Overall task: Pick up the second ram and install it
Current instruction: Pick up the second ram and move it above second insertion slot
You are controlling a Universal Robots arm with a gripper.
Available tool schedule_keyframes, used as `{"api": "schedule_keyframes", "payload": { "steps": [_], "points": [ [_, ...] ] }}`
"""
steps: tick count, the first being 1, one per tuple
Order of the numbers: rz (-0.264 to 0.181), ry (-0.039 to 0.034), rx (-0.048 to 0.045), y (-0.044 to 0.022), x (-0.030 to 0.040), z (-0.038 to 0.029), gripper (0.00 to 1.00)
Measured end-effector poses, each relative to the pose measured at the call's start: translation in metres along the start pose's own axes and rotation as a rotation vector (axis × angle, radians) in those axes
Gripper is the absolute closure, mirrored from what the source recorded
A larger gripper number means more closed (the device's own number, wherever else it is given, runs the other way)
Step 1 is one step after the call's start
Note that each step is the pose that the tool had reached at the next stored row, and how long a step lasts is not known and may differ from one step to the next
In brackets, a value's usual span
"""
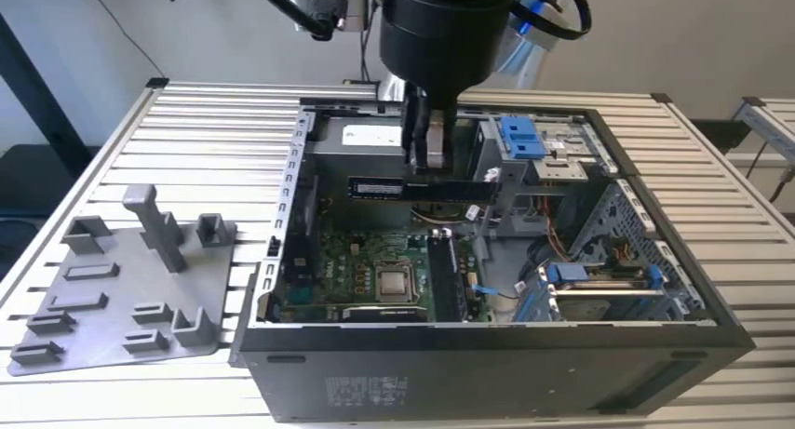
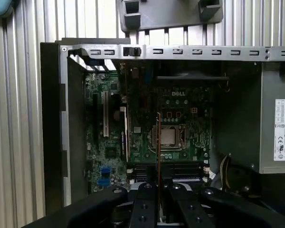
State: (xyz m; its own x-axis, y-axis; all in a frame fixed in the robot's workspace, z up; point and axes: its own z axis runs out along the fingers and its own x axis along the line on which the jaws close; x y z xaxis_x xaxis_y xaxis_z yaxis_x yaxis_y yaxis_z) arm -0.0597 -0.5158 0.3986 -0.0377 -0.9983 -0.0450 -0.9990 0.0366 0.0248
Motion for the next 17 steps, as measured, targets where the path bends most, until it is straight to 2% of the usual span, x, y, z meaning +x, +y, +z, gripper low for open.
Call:
{"api": "schedule_keyframes", "payload": {
  "steps": [14, 17],
  "points": [
    [0.0, 0.0002, -0.0021, -0.0624, -0.0024, -0.0015, 0.85],
    [0.0, 0.0002, -0.002, -0.0646, -0.0025, -0.0015, 0.85]
  ]
}}
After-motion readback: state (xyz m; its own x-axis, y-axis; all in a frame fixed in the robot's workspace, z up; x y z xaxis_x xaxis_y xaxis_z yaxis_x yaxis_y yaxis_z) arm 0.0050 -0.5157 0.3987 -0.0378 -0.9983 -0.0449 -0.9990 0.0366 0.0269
